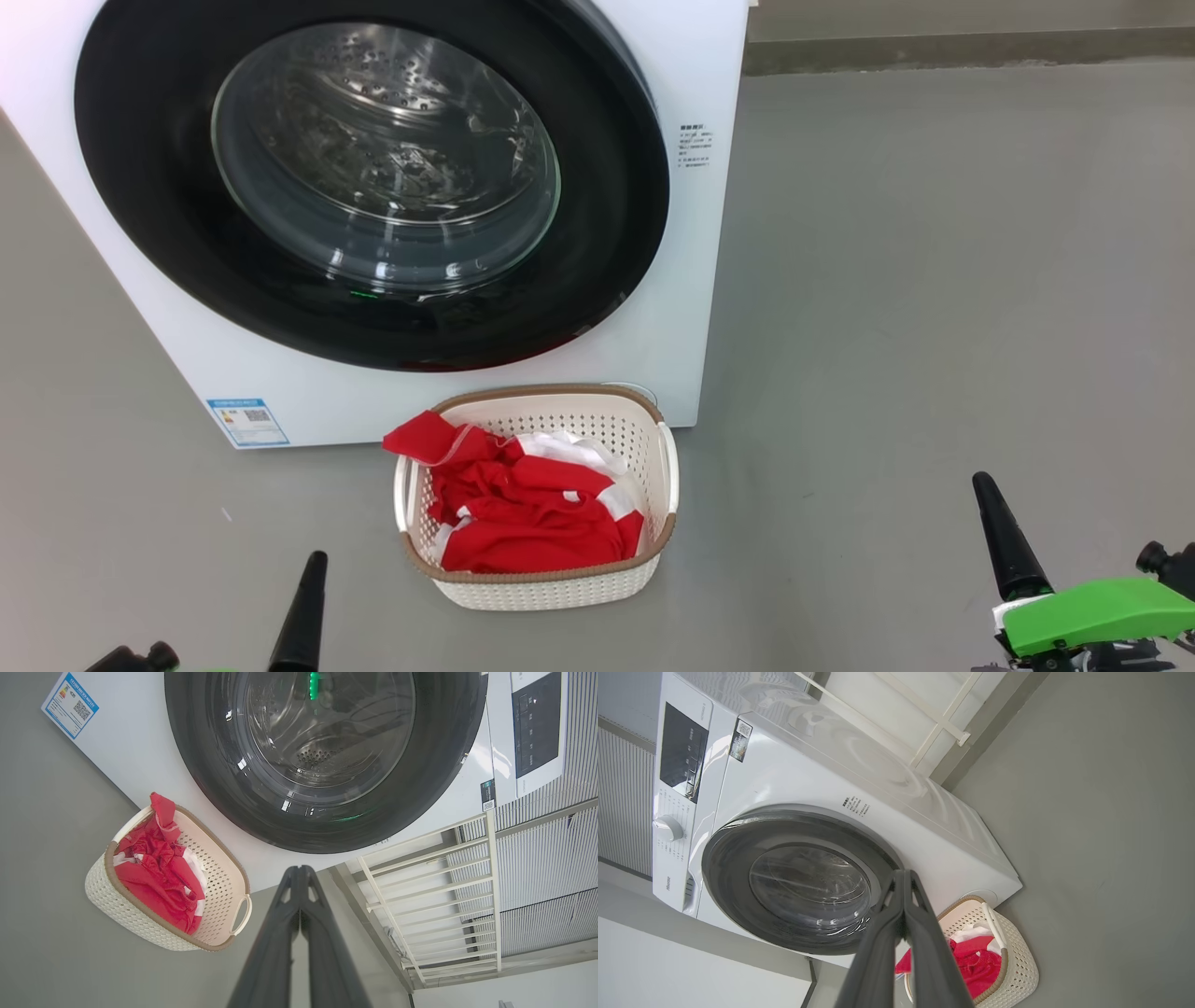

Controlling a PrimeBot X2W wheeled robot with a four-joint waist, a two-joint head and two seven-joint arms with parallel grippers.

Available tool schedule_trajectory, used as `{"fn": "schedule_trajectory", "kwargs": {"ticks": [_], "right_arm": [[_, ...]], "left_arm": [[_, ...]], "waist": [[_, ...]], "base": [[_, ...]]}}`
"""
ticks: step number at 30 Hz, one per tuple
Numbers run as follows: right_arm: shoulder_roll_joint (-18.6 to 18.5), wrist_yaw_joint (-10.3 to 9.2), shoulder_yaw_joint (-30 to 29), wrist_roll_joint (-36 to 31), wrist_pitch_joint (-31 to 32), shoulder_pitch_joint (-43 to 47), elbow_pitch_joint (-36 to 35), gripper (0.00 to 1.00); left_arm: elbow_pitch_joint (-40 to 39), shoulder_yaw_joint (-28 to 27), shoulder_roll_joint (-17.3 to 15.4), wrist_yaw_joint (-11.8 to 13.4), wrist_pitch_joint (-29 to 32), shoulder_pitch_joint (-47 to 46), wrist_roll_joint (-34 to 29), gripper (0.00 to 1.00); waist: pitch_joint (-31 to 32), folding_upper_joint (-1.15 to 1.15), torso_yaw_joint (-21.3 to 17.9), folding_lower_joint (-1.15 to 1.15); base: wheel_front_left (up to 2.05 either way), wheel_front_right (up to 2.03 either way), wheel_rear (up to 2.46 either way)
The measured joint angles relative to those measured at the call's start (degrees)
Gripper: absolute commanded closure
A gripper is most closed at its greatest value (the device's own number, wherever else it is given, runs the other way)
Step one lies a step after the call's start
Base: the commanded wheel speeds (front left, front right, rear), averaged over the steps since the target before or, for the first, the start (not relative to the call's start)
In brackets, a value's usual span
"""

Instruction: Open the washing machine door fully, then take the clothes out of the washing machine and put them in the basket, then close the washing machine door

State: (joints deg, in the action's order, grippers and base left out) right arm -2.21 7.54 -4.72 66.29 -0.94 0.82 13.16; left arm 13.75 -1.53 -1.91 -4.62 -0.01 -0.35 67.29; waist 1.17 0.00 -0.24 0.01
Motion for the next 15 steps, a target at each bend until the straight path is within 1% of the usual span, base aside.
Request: {"fn": "schedule_trajectory", "kwargs": {"ticks": [15], "right_arm": [[-0.2, 0.00, -0.6, 10.0, 2.6, -1.4, 0.8, 1.00]], "left_arm": [[0.6, -1.1, 0.0, -0.7, 2.4, -1.2, 9.6, 1.00]], "waist": [[-0.5, 0.00, 0.1, 0.00]], "base": [[0.00, 0.00, 0.00]]}}
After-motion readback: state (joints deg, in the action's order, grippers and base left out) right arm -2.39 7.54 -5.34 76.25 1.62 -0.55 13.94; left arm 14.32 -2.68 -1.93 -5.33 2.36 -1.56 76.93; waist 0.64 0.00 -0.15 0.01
